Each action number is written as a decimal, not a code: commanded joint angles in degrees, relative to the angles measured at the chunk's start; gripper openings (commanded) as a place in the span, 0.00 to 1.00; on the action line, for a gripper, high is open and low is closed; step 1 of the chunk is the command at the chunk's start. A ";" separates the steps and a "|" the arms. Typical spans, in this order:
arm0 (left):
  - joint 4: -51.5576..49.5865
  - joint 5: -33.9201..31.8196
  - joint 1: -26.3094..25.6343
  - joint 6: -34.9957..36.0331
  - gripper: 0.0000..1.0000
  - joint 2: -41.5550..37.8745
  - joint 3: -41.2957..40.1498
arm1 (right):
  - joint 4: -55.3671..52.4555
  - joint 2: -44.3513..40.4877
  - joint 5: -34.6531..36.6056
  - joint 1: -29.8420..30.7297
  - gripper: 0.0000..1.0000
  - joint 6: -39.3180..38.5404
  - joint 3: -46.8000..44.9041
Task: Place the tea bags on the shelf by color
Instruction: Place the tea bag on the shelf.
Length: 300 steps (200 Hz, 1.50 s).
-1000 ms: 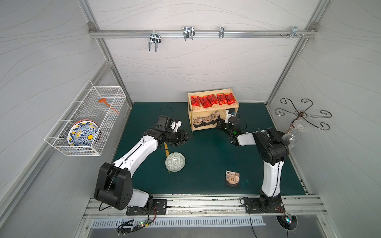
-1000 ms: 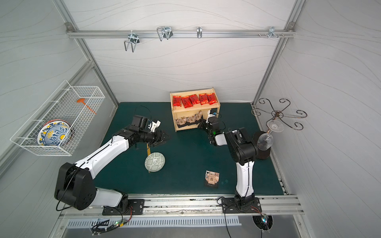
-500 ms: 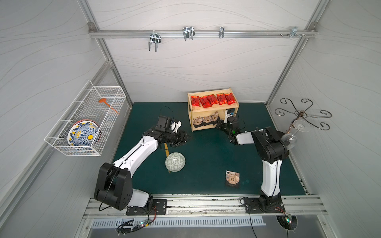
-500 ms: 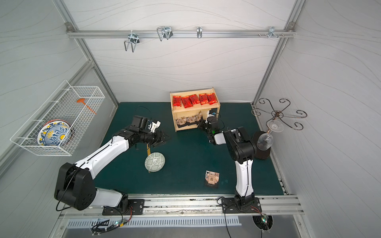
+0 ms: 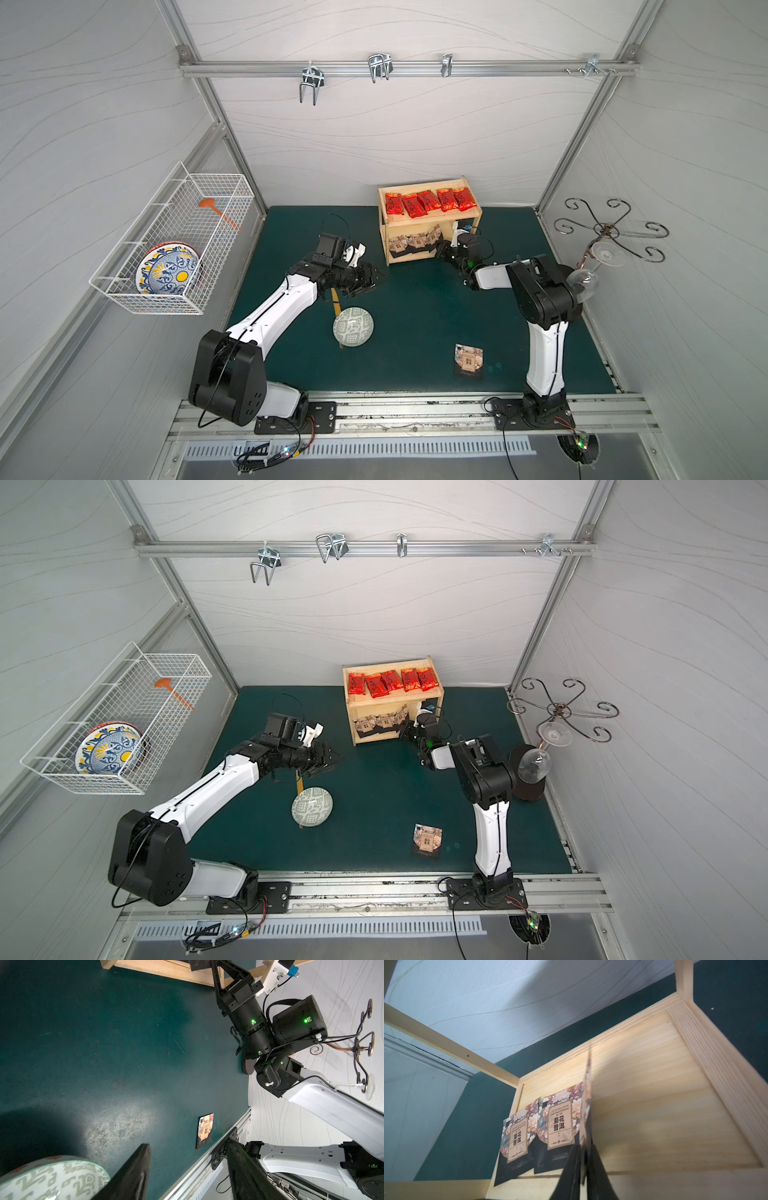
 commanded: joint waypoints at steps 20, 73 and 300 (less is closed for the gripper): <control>2.13 -0.16 0.16 0.92 0.59 -2.18 -0.41 | -1.90 -0.09 -0.06 -0.79 0.29 -2.39 0.74; 2.20 -0.12 0.16 0.66 0.60 -2.33 -0.43 | -8.35 -2.63 1.86 -1.43 0.33 -4.18 1.21; 1.46 -7.52 -17.95 -3.44 0.65 2.47 -2.39 | -66.14 -62.75 8.94 14.84 0.50 7.84 -30.46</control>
